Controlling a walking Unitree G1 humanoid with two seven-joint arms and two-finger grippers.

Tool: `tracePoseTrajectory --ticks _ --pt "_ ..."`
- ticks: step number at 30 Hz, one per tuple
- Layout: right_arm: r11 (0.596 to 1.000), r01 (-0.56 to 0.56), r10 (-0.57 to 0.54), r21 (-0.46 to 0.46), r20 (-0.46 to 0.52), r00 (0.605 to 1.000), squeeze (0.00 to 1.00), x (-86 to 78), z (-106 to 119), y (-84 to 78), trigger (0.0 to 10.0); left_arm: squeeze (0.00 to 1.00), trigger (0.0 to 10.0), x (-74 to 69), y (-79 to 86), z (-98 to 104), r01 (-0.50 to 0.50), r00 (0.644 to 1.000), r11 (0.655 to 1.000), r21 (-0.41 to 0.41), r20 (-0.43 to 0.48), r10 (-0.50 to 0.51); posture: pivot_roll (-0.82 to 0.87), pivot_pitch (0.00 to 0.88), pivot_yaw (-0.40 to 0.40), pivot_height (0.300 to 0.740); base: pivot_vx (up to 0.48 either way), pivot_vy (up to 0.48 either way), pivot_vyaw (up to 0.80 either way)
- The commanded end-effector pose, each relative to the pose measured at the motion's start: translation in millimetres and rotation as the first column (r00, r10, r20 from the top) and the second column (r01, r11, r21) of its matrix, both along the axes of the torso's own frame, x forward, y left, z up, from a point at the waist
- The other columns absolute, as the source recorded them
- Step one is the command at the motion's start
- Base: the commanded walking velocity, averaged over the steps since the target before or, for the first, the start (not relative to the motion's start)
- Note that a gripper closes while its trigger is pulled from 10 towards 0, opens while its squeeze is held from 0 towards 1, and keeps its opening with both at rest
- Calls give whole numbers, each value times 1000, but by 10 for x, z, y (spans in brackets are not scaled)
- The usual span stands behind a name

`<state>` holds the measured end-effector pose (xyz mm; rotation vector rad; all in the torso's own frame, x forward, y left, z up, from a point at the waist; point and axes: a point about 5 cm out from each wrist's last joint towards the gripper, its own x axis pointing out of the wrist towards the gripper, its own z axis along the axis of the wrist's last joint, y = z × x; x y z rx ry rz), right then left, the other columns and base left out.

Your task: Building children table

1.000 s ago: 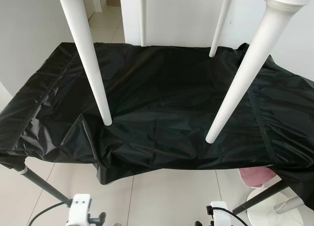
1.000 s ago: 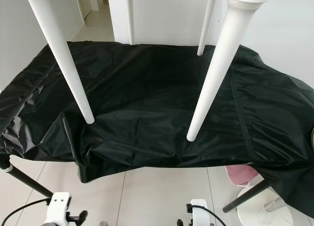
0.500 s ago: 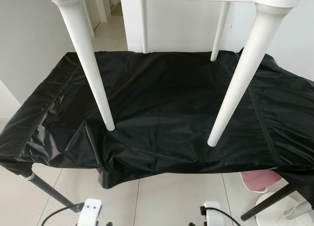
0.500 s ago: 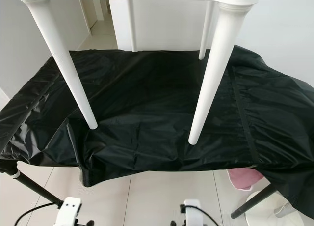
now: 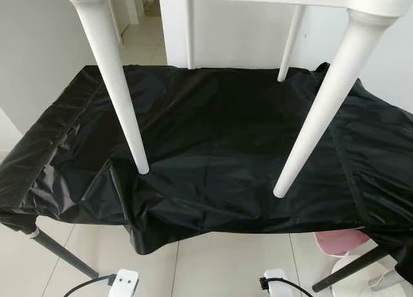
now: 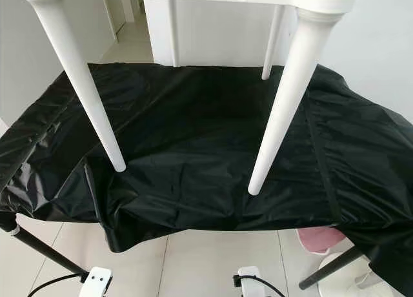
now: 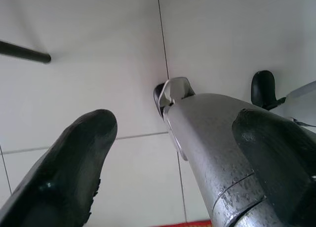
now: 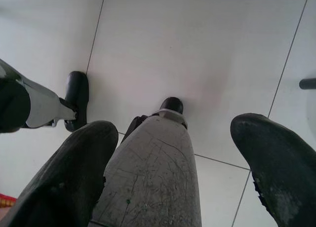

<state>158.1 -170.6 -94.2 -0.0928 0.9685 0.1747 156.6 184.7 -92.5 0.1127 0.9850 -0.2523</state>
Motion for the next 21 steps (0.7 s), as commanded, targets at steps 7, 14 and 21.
tracePoseTrajectory --ticks 7,14,21 --pt "999 -41 40 -26 -52 998 0 -113 -49 -16 10000 0 10000 -225 -45 -97 9 996 1000 3 -83 -9 67 14 -1 740 0 0 0" --pt "996 -76 73 -43 -54 996 0 -118 -51 -15 10000 0 10000 -252 -79 -109 18 996 1000 0 -91 -18 72 17 -13 740 0 0 0" --pt "996 -73 71 -52 -41 997 0 -72 -33 -27 10000 0 10000 -217 -105 -99 -3 997 1000 -11 -74 2 74 11 -22 740 0 0 0"
